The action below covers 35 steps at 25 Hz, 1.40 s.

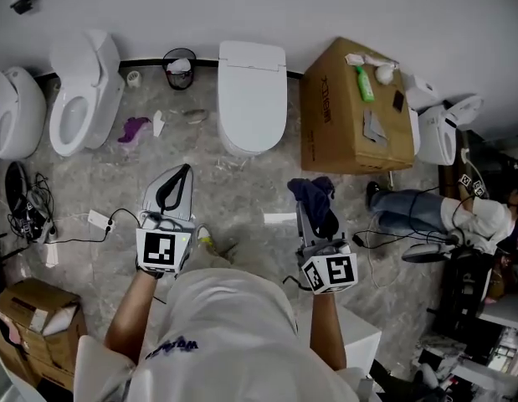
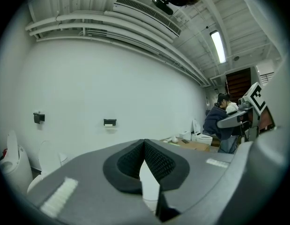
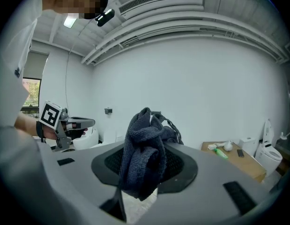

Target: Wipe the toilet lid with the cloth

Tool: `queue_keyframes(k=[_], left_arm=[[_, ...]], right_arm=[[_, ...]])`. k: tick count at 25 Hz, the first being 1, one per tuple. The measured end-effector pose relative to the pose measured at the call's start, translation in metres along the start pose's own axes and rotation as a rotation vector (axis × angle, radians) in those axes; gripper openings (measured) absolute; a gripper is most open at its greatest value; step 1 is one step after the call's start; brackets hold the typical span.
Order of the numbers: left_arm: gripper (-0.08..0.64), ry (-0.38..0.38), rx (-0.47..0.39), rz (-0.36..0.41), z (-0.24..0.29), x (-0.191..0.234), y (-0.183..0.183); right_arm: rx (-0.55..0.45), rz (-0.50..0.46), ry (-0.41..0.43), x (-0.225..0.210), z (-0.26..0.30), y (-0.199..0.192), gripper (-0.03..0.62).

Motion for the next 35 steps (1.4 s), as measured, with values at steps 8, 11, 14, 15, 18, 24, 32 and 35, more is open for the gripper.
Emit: queue_keyframes(k=[8,11,14,15,18,24,32,35], left_arm=[[0.002,0.043,0.02,-0.043,0.078,0.02,-0.011],[0.002,0.072,0.026,-0.058,0.121,0.033,-0.017],[0.002,0.122,0.048,-0.041,0.175,0.049,-0.017],[0.002,0.14,0.054,-0.039,0.195,0.054,-0.015],[0.002,0.158,0.075,-0.041,0.248,0.058,-0.013],[0.002,0.191,0.132,-0.009,0.324,0.074,-0.029],[0.002,0.237,0.156,-0.06,0.388,0.124,-0.084],[0.002,0.205,0.174,-0.075,0.408,0.149,-0.12]], right_arm=[[0.018,0.018,0.083,-0.042,0.079,-0.013,0.153],[0.0,0.037,0.12,-0.071,0.128,-0.018,0.153],[-0.005,0.044,0.157,-0.104,0.186,-0.018,0.153],[-0.001,0.043,0.168,-0.115,0.205,-0.018,0.153],[0.014,0.055,0.201,-0.147,0.254,-0.021,0.153],[0.069,0.064,0.231,-0.199,0.34,-0.041,0.153],[0.186,-0.013,0.28,-0.202,0.445,-0.088,0.153],[0.241,-0.057,0.276,-0.189,0.492,-0.12,0.153]])
Point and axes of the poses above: the fingertips, and each gripper's own axes: z forward along the fingers, x to its left, y out of its top, the point moved 1 cm from there along -z, backward along the fingers, and after that the axes turned 5 degrees about -z, right-handed, at the moved point
